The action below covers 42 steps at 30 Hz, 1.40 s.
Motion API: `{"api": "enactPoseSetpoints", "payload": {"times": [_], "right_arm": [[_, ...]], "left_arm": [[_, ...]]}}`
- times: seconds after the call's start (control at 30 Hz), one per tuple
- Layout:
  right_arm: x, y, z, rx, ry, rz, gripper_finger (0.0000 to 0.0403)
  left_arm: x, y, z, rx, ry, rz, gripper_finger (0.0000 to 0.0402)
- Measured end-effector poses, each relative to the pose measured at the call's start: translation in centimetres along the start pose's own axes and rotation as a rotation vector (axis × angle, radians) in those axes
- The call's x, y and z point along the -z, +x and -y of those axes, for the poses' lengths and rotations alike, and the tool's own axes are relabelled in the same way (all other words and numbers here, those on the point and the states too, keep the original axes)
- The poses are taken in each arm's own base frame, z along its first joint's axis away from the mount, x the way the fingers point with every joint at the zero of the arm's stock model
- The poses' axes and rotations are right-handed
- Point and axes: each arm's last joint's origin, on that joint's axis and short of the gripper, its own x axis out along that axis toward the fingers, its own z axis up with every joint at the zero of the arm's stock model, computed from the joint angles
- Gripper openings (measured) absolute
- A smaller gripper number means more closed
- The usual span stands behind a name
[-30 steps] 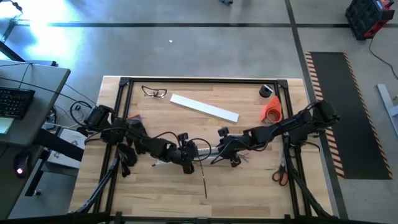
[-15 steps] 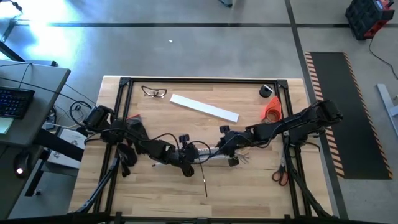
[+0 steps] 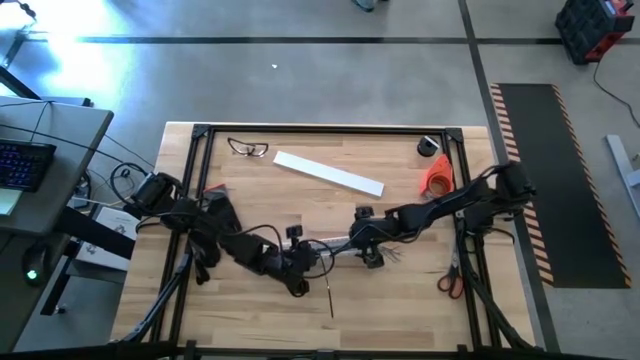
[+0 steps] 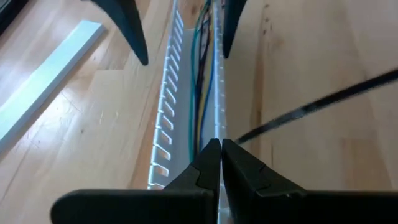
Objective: Ziptie cables
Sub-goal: Put the ziptied cables into the the white cable duct
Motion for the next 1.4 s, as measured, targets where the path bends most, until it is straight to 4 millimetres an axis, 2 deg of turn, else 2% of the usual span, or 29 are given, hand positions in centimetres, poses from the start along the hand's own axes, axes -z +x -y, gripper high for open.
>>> {"api": "enactPoseSetpoints", "payload": {"times": [0.13, 0.3, 0.4, 0.63, 0.77, 0.83, 0.9, 1.1, 1.27, 1.4], "right_arm": [[-0.1, 1.2, -0.6, -0.017, -0.017, 0.024, 0.0359], [-0.7, 1.2, -1.0, -0.009, -0.029, 0.079, 0.0306], [-0.7, 1.2, -1.0, -0.009, -0.008, 0.077, 0.0264], [-0.7, 1.2, -1.0, -0.011, -0.008, 0.077, 0.0139], [-0.7, 1.2, -1.0, -0.020, -0.049, 0.084, 0.0106], [-0.8, 1.1, -1.0, -0.027, -0.065, 0.087, 0.0111], [-0.8, 1.1, -1.0, -0.025, -0.066, 0.087, 0.0132], [-0.8, 0.7, -0.5, -0.056, -0.077, 0.089, 0.0254], [-1.4, -1.2, 0.2, -0.047, -0.058, 0.150, 0.0338], [-1.7, -2.9, 0.5, 0.002, -0.059, 0.176, 0.0360]], "left_arm": [[0.1, -0.3, 0.5, 0.008, -0.005, 0.005, 0.0000], [0.2, -0.4, 0.6, 0.008, -0.012, 0.004, 0.0000], [0.2, -0.3, 0.6, 0.006, -0.012, 0.004, 0.0000], [0.4, -0.2, 0.6, 0.002, -0.009, 0.000, 0.0000], [0.4, -0.1, 0.7, 0.002, -0.009, 0.000, 0.0000], [0.4, -0.1, 0.6, 0.000, -0.009, 0.001, 0.0000], [0.4, -0.1, 0.6, -0.001, -0.009, 0.001, 0.0000], [0.4, -0.1, 0.6, -0.002, -0.009, 0.001, 0.0000], [0.3, 0.0, 0.4, -0.005, -0.013, -0.002, 0.0000], [0.4, 0.0, 0.4, -0.006, -0.009, -0.010, 0.0000]]}}
